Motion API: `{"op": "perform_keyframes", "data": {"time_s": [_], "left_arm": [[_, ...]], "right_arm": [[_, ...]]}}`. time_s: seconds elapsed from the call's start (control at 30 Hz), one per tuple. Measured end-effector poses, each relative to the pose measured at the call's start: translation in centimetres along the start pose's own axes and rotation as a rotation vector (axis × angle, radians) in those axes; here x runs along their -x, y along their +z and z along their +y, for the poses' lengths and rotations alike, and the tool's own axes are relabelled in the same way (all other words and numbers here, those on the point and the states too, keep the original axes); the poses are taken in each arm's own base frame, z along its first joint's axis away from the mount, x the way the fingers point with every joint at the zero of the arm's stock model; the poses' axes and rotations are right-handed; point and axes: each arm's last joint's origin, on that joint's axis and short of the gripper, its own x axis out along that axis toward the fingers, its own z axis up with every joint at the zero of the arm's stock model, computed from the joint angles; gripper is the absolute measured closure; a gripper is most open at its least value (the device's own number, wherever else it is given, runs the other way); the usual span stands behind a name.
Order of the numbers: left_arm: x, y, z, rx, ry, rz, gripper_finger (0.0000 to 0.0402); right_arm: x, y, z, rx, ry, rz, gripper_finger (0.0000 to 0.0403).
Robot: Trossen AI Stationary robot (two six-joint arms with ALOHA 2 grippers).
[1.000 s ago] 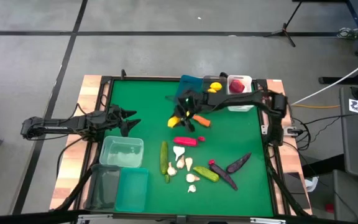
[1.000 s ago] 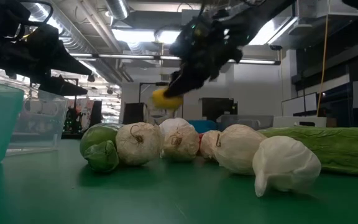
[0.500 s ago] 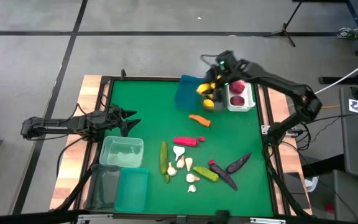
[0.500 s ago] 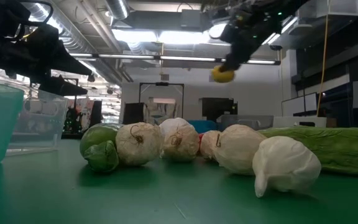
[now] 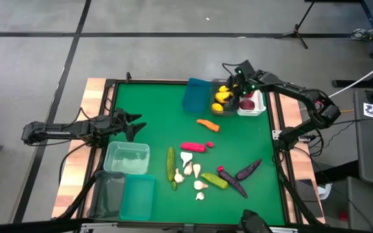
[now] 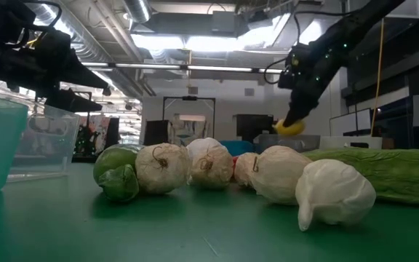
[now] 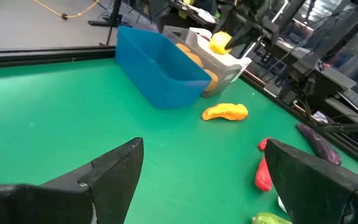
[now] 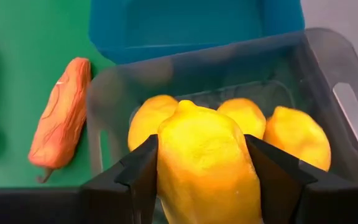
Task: Sort produce into baskets
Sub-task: Put the yellow lemon into the black bin, then put the green cucumber into the transparent bin
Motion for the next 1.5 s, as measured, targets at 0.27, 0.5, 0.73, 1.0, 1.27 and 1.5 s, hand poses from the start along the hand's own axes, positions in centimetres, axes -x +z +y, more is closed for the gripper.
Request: {"op": "perform_keyframes", "data": {"time_s": [0.27,0.5,0.73,1.0,1.27,1.5], "left_arm": [[0.0,0.0,0.0,0.02,0.003,-0.003,0.0073],[0.0,0.0,0.0,0.002,-0.006,0.003,0.0073],[0.0,-0.1,-0.2,-0.01,-0.059,0.034,0.0073],[0.0,0.2,-0.5,0.015,-0.109,0.017,0.0073],[0.0,0.3,-0.5,-0.006,-0.104,0.002,0.0073],[0.0,0.1,-0.2,0.008,-0.043,0.005,0.0073]], "right_arm": [[-0.2,-0.1,-0.3,0.0,-0.083,0.007,0.0196],[-0.2,-0.1,-0.3,-0.016,-0.088,0.016,0.0196],[-0.2,-0.1,-0.2,-0.015,-0.072,0.009,0.0196],[-0.2,-0.1,-0.2,-0.013,-0.072,0.009,0.0145],[0.0,0.0,-0.2,-0.03,-0.052,0.011,0.0055],[3.2,4.0,3.3,-0.037,0.38,-0.104,0.006]]}}
